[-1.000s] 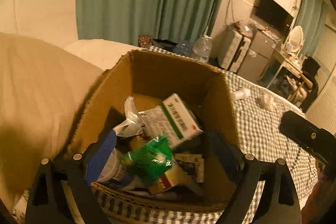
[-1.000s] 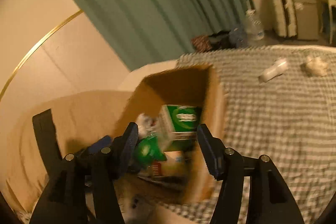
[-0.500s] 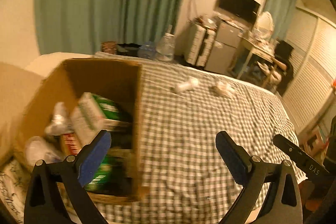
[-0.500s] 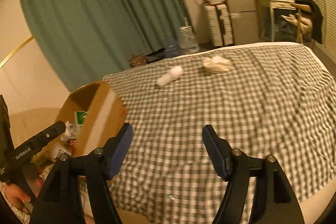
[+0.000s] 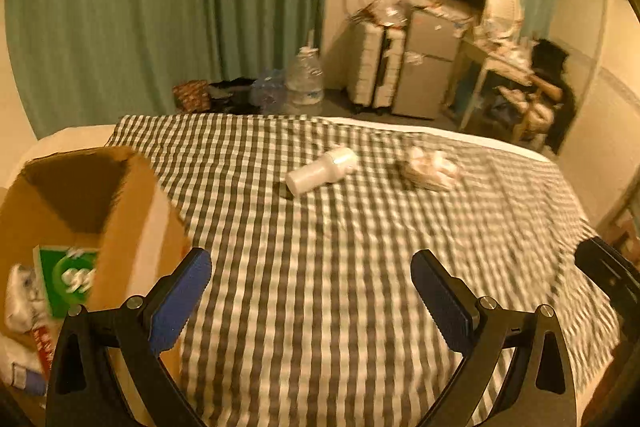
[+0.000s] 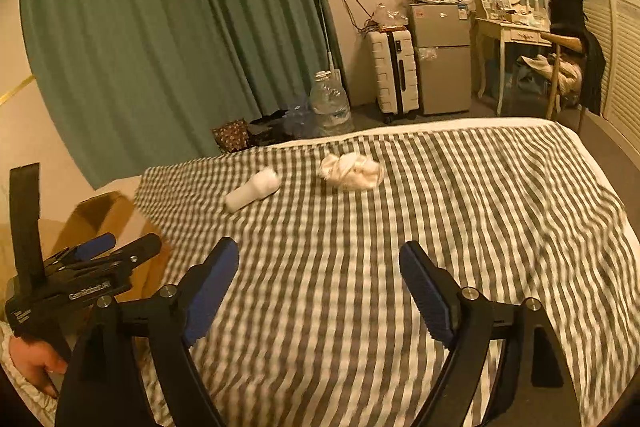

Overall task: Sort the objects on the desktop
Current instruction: 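Move both open tools back toward the white bottle and lace cloth, then grasp the white bottle with the left tool while the right tool grasps the lace cloth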

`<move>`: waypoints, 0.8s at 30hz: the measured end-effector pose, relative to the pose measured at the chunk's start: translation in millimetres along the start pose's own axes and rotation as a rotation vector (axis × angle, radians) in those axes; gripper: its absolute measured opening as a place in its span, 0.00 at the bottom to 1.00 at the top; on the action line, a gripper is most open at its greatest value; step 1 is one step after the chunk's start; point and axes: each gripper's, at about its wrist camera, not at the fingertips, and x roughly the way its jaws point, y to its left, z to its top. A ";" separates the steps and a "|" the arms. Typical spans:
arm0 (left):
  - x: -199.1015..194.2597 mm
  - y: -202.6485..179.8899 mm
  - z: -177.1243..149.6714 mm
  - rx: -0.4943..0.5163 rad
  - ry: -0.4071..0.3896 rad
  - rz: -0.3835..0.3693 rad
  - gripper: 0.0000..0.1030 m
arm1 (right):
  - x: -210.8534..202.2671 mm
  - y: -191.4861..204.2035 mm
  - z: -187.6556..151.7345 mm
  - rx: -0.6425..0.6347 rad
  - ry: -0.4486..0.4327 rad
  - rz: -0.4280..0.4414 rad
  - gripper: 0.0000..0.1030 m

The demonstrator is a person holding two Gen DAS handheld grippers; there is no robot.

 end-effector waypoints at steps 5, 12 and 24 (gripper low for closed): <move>85.6 -13.6 30.4 -0.087 0.040 0.046 0.99 | 79.4 -14.5 30.1 -0.040 0.014 -0.014 0.80; 184.2 -16.0 47.4 -0.024 0.068 0.042 0.99 | 181.8 -17.8 63.4 -0.137 0.122 -0.059 0.80; 208.6 -33.2 36.5 0.308 0.087 -0.064 0.33 | 230.3 -31.5 45.7 -0.180 0.313 -0.135 0.09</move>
